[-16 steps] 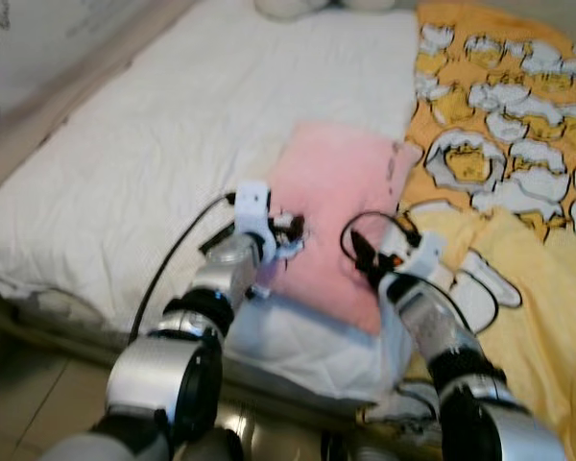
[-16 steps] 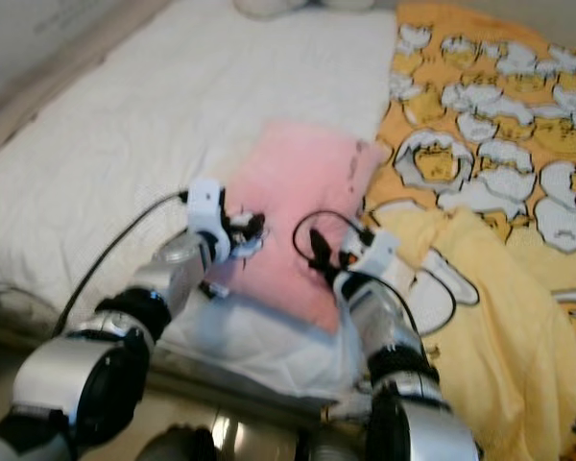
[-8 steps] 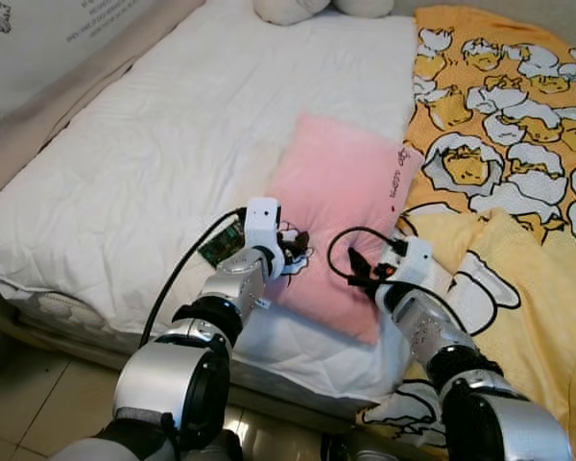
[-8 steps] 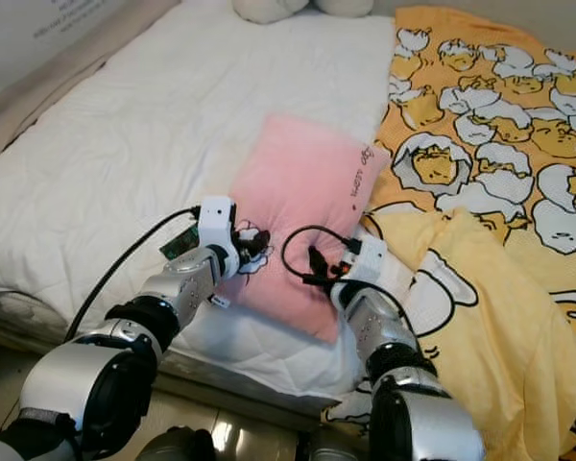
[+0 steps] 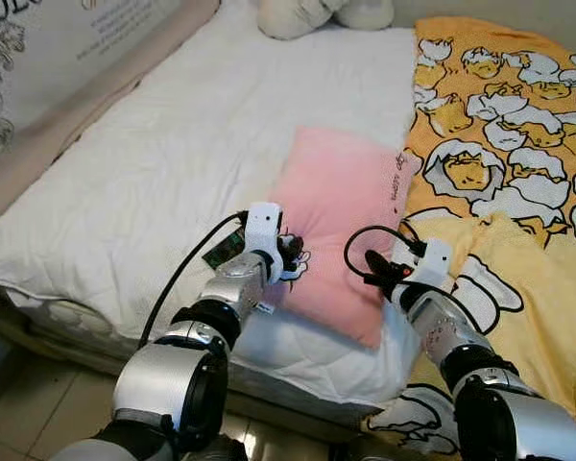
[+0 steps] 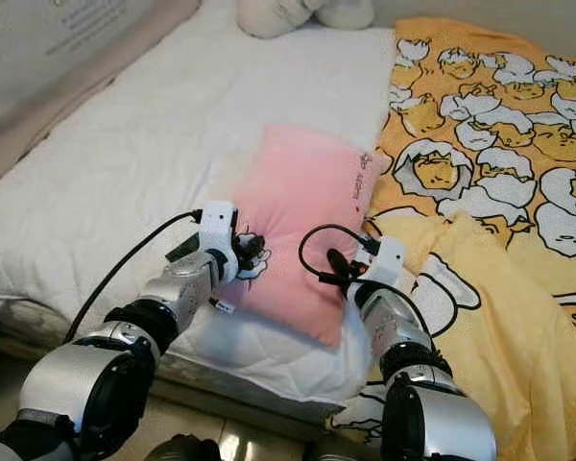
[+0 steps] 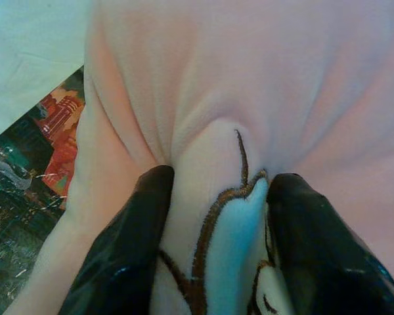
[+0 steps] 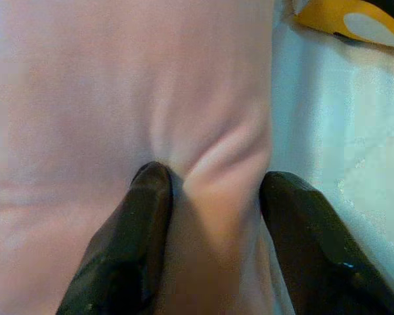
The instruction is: Clean up the room
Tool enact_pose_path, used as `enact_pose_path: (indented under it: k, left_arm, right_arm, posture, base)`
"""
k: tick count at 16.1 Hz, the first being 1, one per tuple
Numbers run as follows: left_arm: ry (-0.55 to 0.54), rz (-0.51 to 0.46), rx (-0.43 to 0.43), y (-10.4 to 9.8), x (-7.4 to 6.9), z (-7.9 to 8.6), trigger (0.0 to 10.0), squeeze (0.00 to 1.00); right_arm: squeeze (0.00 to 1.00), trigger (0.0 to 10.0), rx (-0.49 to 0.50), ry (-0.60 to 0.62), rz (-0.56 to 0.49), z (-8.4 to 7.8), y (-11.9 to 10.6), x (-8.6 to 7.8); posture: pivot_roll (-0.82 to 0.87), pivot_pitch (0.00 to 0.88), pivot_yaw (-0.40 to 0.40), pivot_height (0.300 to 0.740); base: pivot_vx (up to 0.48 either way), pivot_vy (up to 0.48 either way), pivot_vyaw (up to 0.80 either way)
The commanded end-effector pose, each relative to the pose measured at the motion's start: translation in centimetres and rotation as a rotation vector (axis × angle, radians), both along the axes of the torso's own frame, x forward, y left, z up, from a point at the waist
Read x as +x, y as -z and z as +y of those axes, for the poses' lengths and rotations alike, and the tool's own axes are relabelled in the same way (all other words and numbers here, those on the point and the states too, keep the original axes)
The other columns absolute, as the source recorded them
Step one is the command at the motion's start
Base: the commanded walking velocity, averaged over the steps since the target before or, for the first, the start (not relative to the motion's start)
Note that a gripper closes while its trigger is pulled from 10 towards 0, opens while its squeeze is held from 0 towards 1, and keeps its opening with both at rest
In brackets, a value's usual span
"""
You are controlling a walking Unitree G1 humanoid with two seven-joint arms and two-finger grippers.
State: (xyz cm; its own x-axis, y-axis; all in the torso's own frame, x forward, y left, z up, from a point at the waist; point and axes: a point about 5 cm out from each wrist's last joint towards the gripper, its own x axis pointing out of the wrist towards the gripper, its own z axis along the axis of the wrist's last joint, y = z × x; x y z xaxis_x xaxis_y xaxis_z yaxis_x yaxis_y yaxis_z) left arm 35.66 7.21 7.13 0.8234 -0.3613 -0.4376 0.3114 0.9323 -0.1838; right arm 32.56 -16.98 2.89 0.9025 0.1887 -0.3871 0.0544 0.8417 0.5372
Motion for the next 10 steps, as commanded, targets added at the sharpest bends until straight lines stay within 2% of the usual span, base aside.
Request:
enact_pose_path:
  k: [1,2,4,6,8,10]
  left_arm:
    - [0.003,0.077,0.006,1.5,-0.9,0.1,0.0,0.00]
    - [0.003,0.077,0.006,1.5,-0.9,0.1,0.0,0.00]
    - [0.022,0.068,0.005,1.4,-1.0,-0.1,0.0,0.00]
    - [0.036,0.057,0.002,1.3,-0.9,-0.3,0.0,0.00]
    - [0.031,0.050,-0.003,1.3,-0.9,-0.3,0.0,0.00]
    - [0.030,0.038,-0.008,1.0,-0.7,-0.3,0.0,0.00]
  right_arm:
    - [0.00,0.0,0.053,0.024,0.025,0.3,0.6,-0.4]
    - [0.00,0.0,0.053,0.024,0.025,0.3,0.6,-0.4]
    - [0.00,0.0,0.139,0.035,0.026,1.4,0.4,-0.2]
    - [0.00,0.0,0.209,0.067,0.047,1.7,0.5,-0.2]
    - [0.00,0.0,0.203,0.080,0.092,1.6,1.5,-1.0]
    - [0.00,0.0,0.184,0.070,0.091,1.6,1.6,-1.0]
  posture:
    - [-0.05,0.000,-0.005,0.740]
    - [-0.05,0.000,-0.005,0.740]
    - [-0.04,0.000,-0.001,0.740]
    - [-0.03,0.000,0.004,0.740]
    - [-0.02,0.000,0.002,0.740]
    - [-0.01,0.000,0.005,0.740]
  base:
    - [0.000,0.000,0.00]
    - [0.000,0.000,0.00]
    - [0.000,0.000,0.00]
    - [0.000,0.000,0.00]
    - [0.000,0.000,0.00]
    - [0.000,0.000,0.00]
